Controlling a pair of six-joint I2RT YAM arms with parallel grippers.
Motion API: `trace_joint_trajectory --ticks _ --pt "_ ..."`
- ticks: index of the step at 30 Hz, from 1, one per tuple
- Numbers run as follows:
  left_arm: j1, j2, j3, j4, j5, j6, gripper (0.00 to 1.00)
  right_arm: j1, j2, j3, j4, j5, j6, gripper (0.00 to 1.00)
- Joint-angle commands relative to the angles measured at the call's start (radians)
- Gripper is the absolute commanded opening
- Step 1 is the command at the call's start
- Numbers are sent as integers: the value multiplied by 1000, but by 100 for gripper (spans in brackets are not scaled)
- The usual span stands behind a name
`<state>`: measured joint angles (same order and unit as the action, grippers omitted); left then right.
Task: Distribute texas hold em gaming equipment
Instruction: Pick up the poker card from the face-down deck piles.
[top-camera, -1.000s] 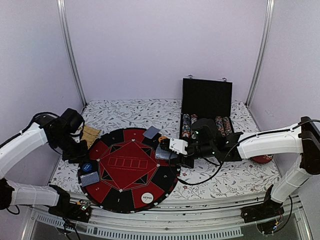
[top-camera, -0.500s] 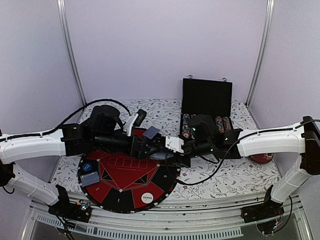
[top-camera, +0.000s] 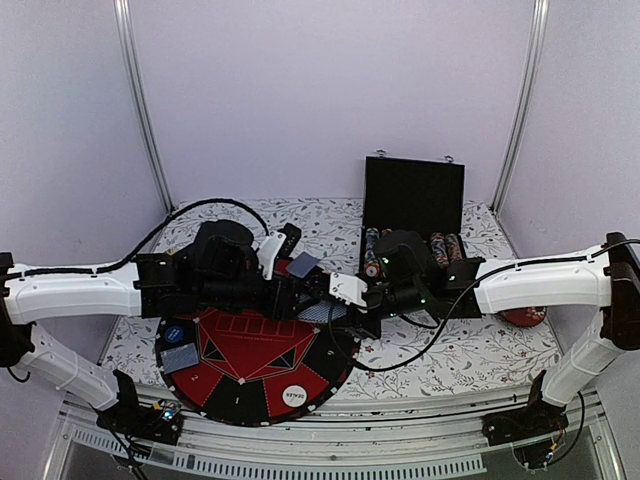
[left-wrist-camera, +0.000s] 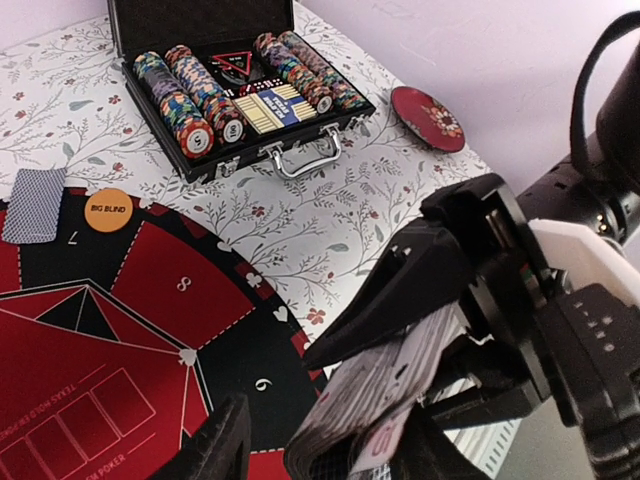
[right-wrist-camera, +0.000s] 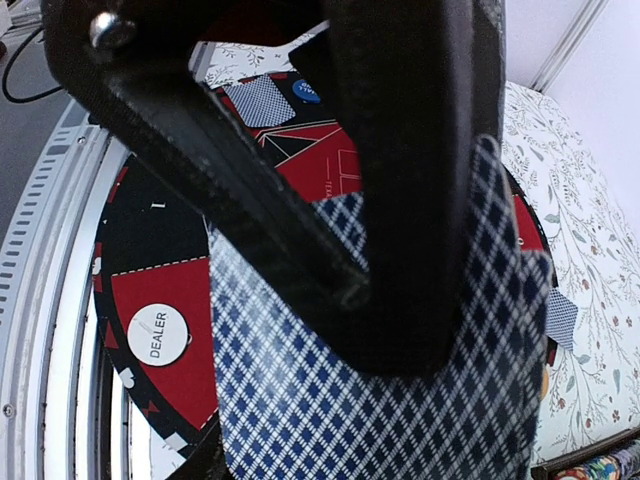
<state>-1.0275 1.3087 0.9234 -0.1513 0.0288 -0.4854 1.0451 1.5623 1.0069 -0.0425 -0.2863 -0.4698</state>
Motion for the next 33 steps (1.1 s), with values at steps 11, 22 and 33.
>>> trace_joint_trajectory --ticks 11,22,33 --pt "-4 -73 -17 -30 -29 -6 60 7 -5 27 12 -7 0 45" --pt "-3 -189 -65 -38 -7 -15 67 6 -4 22 13 -8 -4 43" --pt "-2 -145 -64 -27 64 -4 37 7 0 24 12 -7 -6 42"
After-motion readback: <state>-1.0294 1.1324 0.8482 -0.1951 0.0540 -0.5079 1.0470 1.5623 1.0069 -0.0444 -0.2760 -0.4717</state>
